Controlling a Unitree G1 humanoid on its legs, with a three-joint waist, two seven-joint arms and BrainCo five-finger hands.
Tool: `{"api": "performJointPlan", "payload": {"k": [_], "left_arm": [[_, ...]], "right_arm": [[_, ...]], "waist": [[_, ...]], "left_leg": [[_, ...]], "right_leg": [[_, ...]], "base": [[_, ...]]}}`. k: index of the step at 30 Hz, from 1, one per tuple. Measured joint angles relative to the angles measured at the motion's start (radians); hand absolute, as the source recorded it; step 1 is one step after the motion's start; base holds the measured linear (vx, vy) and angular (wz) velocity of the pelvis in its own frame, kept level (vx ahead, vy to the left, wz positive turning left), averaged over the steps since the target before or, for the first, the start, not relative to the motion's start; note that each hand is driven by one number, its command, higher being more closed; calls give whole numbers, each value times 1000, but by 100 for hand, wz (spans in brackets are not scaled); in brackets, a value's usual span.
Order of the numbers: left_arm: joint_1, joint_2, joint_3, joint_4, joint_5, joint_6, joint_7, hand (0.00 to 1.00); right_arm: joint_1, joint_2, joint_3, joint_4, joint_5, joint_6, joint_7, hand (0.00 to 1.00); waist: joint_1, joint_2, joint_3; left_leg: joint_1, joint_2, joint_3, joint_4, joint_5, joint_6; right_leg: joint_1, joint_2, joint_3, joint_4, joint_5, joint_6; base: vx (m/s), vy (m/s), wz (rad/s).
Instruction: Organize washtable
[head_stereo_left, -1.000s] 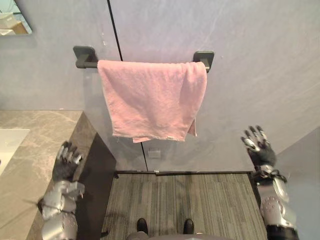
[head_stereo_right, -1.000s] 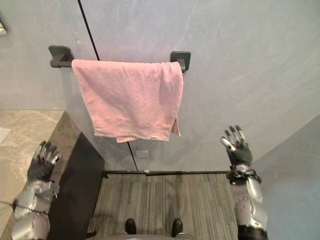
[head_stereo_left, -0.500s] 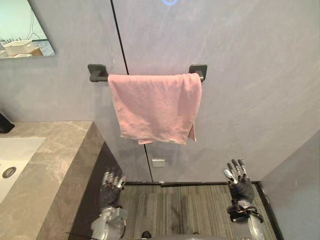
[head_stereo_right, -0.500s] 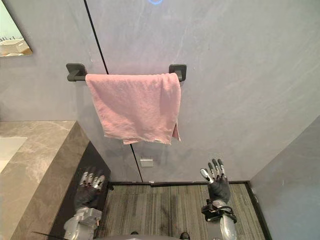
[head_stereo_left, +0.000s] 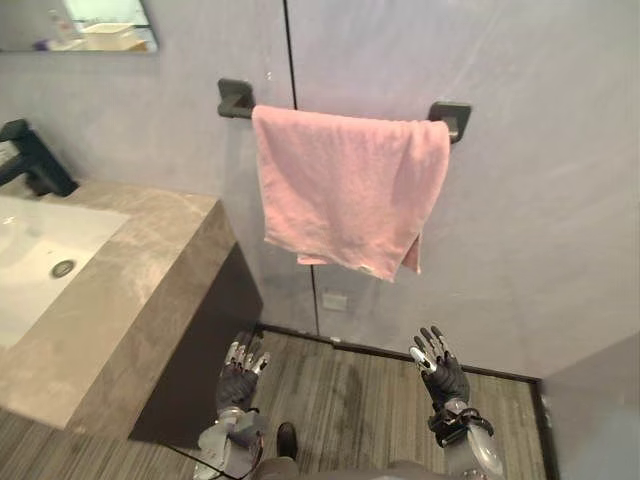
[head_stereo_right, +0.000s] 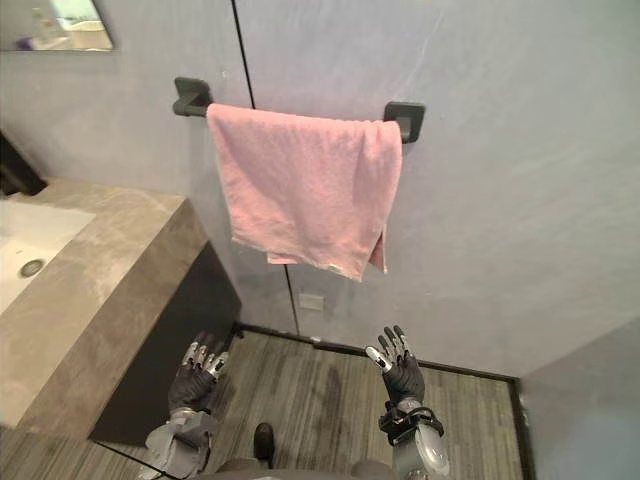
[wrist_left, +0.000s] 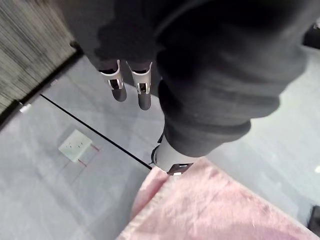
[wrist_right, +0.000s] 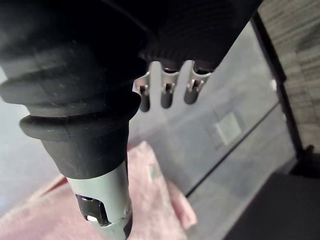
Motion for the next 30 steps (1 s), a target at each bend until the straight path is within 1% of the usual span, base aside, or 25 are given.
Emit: {"api": "performJointPlan", "payload": {"k": [1, 2, 4, 5, 6, 7, 8, 9, 10, 11, 13, 15, 16, 17, 18, 19, 21, 22, 23, 24, 25, 26, 27, 28, 30], "left_arm": [[1, -18, 1, 19, -1, 2, 4, 0], [15, -24, 11, 18, -2, 2, 4, 0], [39, -35, 32, 15, -3, 0, 10, 0], [51, -37, 34, 13, -4, -1, 21, 0], [58, -37, 32, 13, -7, 0, 21, 0], [69, -37, 31, 14, -10, 1, 21, 0], [68, -33, 33, 12, -10, 1, 20, 0], [68, -34, 28, 9, -10, 3, 18, 0], [71, -37, 25, 10, -9, 4, 16, 0], [79, -37, 26, 8, -9, 7, 16, 0], [67, -30, 32, 7, -9, 9, 13, 0], [42, -26, 30, 8, -9, 9, -4, 0], [34, -26, 29, 10, -10, 9, -5, 0], [5, -17, 19, 28, -10, 9, -11, 0], [-6, -14, 18, 35, -10, 9, -14, 0], [-25, -9, 13, 47, -10, 10, -19, 0], [-32, 9, -13, 49, -11, 10, -20, 0], [-39, 38, -27, 52, -10, 10, -23, 0], [-50, 53, -22, 67, -11, 11, -22, 0], [-62, 51, -25, 76, -10, 13, -22, 0], [-76, 47, -32, 92, -10, 19, -23, 0], [-78, 53, -64, 91, -10, 26, -25, 0], [-79, 55, -70, 91, -10, 27, -25, 0], [-67, 61, -69, 91, -10, 34, -25, 0], [-55, 75, -68, 92, -10, 45, -24, 0]], "right_arm": [[-17, -22, 7, 7, 0, 11, 7, 0], [-13, -30, 21, 7, -1, 18, 11, 0], [1, -43, 50, 6, -7, 20, 25, 0], [12, -50, 64, 6, -11, 23, 34, 0], [16, -52, 65, 8, -12, 27, 35, 0], [22, -54, 64, 10, -16, 34, 35, 0], [22, -54, 57, 9, -19, 33, 35, 0], [9, -57, 37, 10, -19, 34, 35, 0], [6, -58, 25, 10, -19, 34, 35, 0], [8, -63, 15, 10, -18, 33, 35, 0], [19, -65, 15, 10, -19, 34, 37, 0], [13, -64, 5, 10, -20, 34, 51, 0], [10, -63, -3, 10, -20, 33, 52, 0], [4, -62, -29, 10, -20, 30, 52, 0], [1, -62, -45, 10, -20, 30, 52, 0], [-9, -65, -75, 12, -19, 29, 49, 0], [-15, -58, -107, 18, -18, 29, 47, 0], [-14, -46, -124, 27, -16, 26, 48, 0], [-32, -29, -144, 46, -6, 16, 47, 0], [-46, -25, -159, 53, -4, 16, 39, 0], [-61, -27, -181, 62, 0, 16, 29, 0], [-70, -23, -194, 88, 3, 20, 24, 0], [-68, -21, -191, 88, 3, 20, 23, 0], [-70, -13, -190, 88, 4, 20, 22, 0], [-74, 4, -190, 88, 3, 19, 17, 0]], "waist": [[5, 31, 18], [5, 46, 20], [5, 34, 26], [4, 35, 36], [2, 40, 39], [-3, 32, 40], [-15, -7, 45], [-21, 0, 58], [-21, -7, 64], [-25, -4, 63], [-30, 1, 61], [-49, 6, 56], [-52, 9, 51], [-65, 21, 43], [-73, 28, 39], [-80, 49, 30], [-82, 37, 29], [-96, 24, 5], [-93, 45, 0], [-94, 61, 6], [-100, 76, 14], [-100, 84, 11], [-98, 72, 18], [-88, 72, 12], [-80, 66, 13]], "left_leg": [[-38, 35, -28, 63, 19, -13], [-49, 51, -51, 103, 27, -12], [-63, 50, -94, 133, 26, -13], [-83, 54, -133, 138, 32, 6], [-90, 56, -130, 130, 15, 46], [-93, 56, -105, 116, -41, 120], [-109, 56, -56, 129, -122, 156], [-144, 54, -6, 227, -125, 151], [-153, 52, 19, 279, -125, 151], [-148, 51, 68, 374, -128, 154], [-111, 57, 101, 490, -171, 129], [-26, 102, 153, 569, -244, 97], [-4, 116, 174, 573, -256, 95], [44, 147, 222, 560, -258, 87], [54, 158, 241, 548, -255, 88], [43, 150, 286, 500, -238, 102], [34, 105, 342, 422, -192, 174], [66, 50, 333, 248, -130, 183], [80, 75, 406, 247, -188, 123], [76, 95, 436, 254, -203, 92], [77, 93, 448, 225, -188, 52], [74, 66, 452, 198, -168, 49], [70, 57, 449, 188, -168, 49], [70, 35, 436, 170, -164, 51], [56, 8, 421, 151, -158, 61]], "right_leg": [[10, 38, -30, -6, 3, -3], [22, 57, -51, 11, -5, -13], [23, 75, -99, 57, -32, -48], [15, 90, -148, 95, -53, -73], [13, 92, -172, 102, -57, -80], [23, 84, -208, 90, -53, -88], [29, 54, -259, 60, -37, -116], [28, 30, -309, 58, -29, -130], [26, 17, -330, 58, -27, -133], [23, -3, -368, 54, -21, -138], [33, -27, -447, 39, -14, -141], [60, -47, -580, -1, 3, -140], [64, -55, -612, -7, 6, -137], [63, -79, -698, -5, 10, -130], [62, -89, -734, 0, 10, -130], [51, -108, -783, 33, 10, -130], [45, -140, -812, 48, 29, -163], [49, -129, -797, -76, 49, -156], [75, -117, -865, -123, 96, -80], [73, -117, -891, -106, 96, -80], [70, -126, -939, -70, 96, -81], [78, -166, -983, -26, 96, -81], [86, -176, -998, -19, 96, -81], [95, -193, -1015, -18, 97, -79], [91, -210, -1029, -20, 114, -55]], "base": [[-117, -204, 44], [-164, -241, 65], [-158, -227, 74], [-128, -175, 79], [-171, -224, 101], [-111, -125, 110], [-179, -170, 136], [-146, -113, 119], [-197, -116, 106], [-173, -83, 107], [-112, -36, 130], [-88, -10, 169], [-43, 20, 203], [-3, 67, 173], [8, 93, 220], [0, 116, 179], [-14, 109, 182], [-32, 111, 193], [-20, 116, 176], [11, 146, 150], [-8, 244, 151], [-41, 245, 146], [-73, 212, 113], [-62, 135, 58], [-32, 115, 40]]}}
